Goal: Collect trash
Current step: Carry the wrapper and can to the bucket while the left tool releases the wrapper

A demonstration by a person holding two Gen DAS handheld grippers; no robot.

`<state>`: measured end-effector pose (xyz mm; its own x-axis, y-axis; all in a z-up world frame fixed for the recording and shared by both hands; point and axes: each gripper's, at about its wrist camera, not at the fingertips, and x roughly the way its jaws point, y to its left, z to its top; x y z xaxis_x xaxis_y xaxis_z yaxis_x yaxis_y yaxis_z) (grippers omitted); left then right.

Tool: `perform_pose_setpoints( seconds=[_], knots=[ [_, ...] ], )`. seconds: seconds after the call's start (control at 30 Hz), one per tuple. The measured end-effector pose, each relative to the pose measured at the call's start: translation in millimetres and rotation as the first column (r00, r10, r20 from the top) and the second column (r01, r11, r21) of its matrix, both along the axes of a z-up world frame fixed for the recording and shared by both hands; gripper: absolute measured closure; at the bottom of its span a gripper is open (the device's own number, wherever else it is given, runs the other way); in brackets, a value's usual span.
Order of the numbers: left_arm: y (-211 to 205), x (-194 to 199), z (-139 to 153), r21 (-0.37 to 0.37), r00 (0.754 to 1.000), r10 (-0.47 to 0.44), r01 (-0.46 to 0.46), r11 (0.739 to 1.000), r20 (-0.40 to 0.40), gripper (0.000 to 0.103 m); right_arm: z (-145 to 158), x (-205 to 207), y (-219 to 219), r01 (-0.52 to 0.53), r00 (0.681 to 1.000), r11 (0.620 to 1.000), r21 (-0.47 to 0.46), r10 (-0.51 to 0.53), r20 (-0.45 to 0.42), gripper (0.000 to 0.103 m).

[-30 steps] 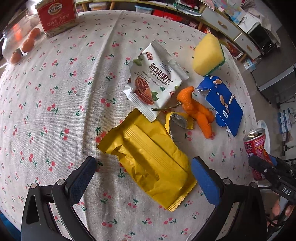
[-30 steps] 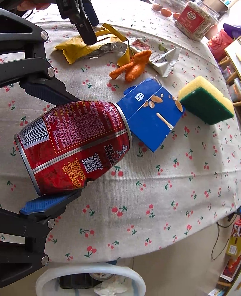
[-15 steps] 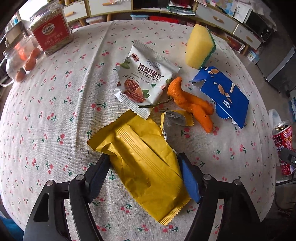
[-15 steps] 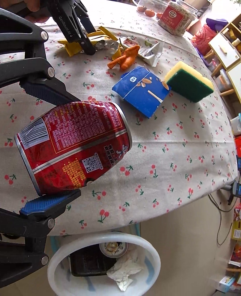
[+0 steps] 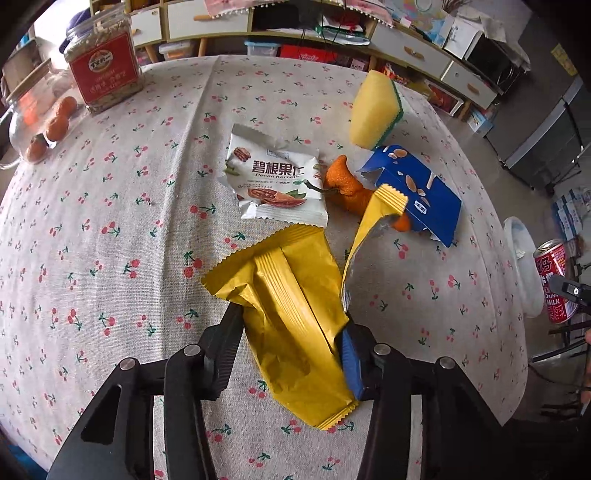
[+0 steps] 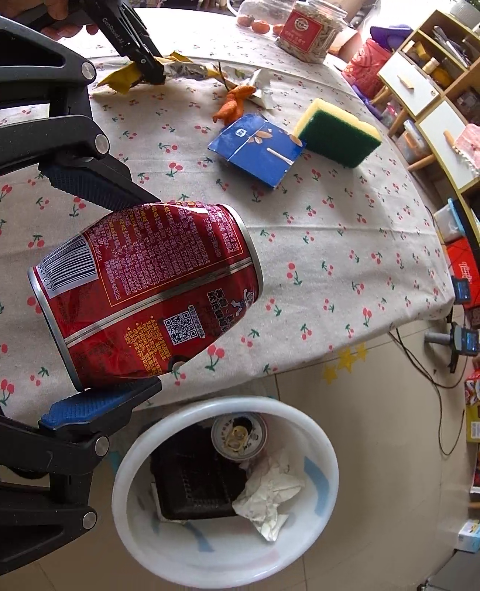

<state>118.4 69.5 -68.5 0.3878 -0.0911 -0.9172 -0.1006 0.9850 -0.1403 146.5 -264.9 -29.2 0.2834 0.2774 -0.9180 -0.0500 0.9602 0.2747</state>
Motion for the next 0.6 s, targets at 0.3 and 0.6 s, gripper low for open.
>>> perform_pose_setpoints(
  seconds=[0.3, 0.6],
  knots=[
    [-25.8, -22.7, 22.1, -0.031, 0.993, -0.106, 0.108, 0.994, 0.044, 0.053, 1.0, -14.1, -60.4, 0.116, 0.993, 0.993, 0.021, -0.116, 0.003, 0.029],
    [-85.0, -12.9, 25.9, -0.051, 0.972, -0.234, 0.235, 0.971, 0.040, 0.053, 1.9, -32.9, -115.1, 0.210, 0.978, 0.977, 0.041, -0.211, 0.005, 0.029]
  ],
)
